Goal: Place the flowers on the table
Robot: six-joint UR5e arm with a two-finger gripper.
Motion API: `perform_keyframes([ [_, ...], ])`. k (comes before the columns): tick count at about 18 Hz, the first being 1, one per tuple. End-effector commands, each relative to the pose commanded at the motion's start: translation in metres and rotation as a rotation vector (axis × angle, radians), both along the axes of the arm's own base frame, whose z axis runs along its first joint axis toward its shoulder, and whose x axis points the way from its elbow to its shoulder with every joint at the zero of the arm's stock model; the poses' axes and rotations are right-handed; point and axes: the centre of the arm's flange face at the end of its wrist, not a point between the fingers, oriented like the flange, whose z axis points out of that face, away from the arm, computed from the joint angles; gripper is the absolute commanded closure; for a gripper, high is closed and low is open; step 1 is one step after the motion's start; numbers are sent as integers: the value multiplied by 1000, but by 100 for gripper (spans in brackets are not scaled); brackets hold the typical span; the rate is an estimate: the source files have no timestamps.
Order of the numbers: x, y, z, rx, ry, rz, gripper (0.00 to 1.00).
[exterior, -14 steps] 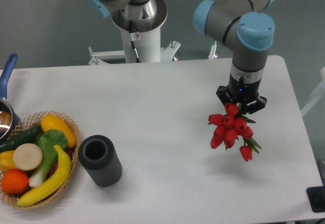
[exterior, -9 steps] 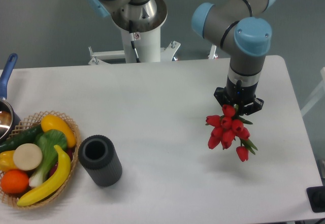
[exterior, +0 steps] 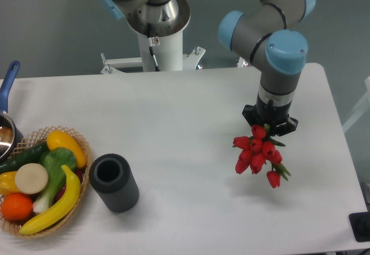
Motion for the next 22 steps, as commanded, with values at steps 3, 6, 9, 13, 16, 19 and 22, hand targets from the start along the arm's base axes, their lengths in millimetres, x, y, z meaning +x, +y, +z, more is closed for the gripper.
perform_keyframes([
  [3, 5, 7, -5, -16, -2, -16, 57],
  [6, 9, 7, -9, -18, -10, -14, 5],
  [9, 11, 6, -9, -17, -7, -10, 0],
  [13, 16, 1, -5, 0, 31, -15, 0],
  [16, 11, -7, -4, 3, 79, 4, 0],
  [19, 16, -15, 4, 10, 96, 5, 0],
  [22, 16, -16, 7, 12, 102, 8, 0],
])
